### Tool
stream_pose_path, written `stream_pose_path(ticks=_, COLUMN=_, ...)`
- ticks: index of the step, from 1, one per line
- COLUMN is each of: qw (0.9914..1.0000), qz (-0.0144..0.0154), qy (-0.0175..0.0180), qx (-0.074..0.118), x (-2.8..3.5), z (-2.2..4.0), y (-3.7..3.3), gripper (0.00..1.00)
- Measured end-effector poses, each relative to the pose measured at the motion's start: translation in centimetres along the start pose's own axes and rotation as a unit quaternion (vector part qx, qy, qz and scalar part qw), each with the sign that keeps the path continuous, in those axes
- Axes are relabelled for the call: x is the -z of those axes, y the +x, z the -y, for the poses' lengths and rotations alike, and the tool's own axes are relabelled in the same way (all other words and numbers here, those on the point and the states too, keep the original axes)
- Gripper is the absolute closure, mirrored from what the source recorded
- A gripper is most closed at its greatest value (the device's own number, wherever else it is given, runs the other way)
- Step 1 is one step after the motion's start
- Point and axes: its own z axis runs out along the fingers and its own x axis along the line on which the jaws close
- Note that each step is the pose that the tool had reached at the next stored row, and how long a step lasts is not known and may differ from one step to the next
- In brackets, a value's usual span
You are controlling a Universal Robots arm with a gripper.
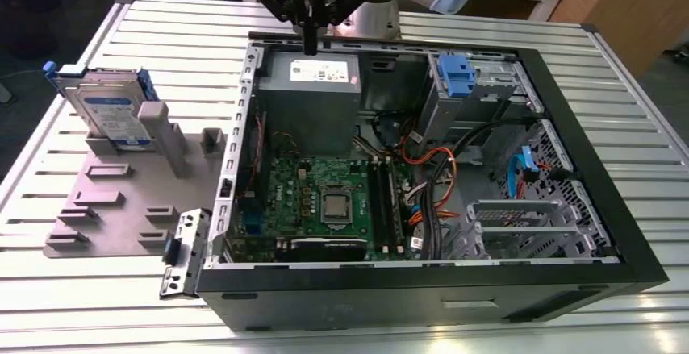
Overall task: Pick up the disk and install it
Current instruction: 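Reach for the disk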
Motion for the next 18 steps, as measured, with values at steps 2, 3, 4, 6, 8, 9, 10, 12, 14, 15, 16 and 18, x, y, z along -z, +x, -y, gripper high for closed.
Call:
stream_pose_path(ticks=2, qw=1.0, qz=0.0, qy=0.0, qx=0.0, x=0.0, z=0.01, y=0.2, gripper=0.89)
stream_pose_path(ticks=3, qw=1.0, qz=0.0, qy=0.0, qx=0.0, x=0.0, z=0.02, y=0.28, gripper=0.89)
stream_pose_path(ticks=4, qw=1.0, qz=0.0, qy=0.0, qx=0.0, x=0.01, z=0.02, y=0.35, gripper=0.89)
stream_pose_path(ticks=6, qw=1.0, qz=0.0, qy=0.0, qx=0.0, x=0.02, z=0.04, y=0.53, gripper=0.89)
stream_pose_path(ticks=8, qw=1.0, qz=0.0, qy=0.0, qx=0.0, x=0.02, z=0.05, y=0.73, gripper=0.89)
stream_pose_path(ticks=9, qw=1.0, qz=0.0, qy=0.0, qx=0.0, x=0.02, z=0.06, y=0.83, gripper=0.89)
stream_pose_path(ticks=10, qw=1.0, qz=0.0, qy=0.0, qx=0.0, x=0.03, z=0.07, y=0.93, gripper=0.89)
stream_pose_path(ticks=12, qw=1.0, qz=0.0, qy=0.0, qx=0.0, x=0.03, z=0.08, y=1.16, gripper=0.89)
stream_pose_path(ticks=14, qw=1.0, qz=0.0, qy=0.0, qx=0.0, x=0.04, z=0.1, y=1.36, gripper=0.89)
stream_pose_path(ticks=15, qw=1.0, qz=0.0, qy=0.0, qx=0.0, x=0.04, z=0.11, y=1.46, gripper=0.89)
stream_pose_path(ticks=16, qw=1.0, qz=0.0, qy=0.0, qx=0.0, x=0.04, z=0.12, y=1.56, gripper=0.89)
stream_pose_path(ticks=18, qw=1.0, qz=0.0, qy=0.0, qx=0.0, x=0.04, z=0.13, y=1.76, gripper=0.89)
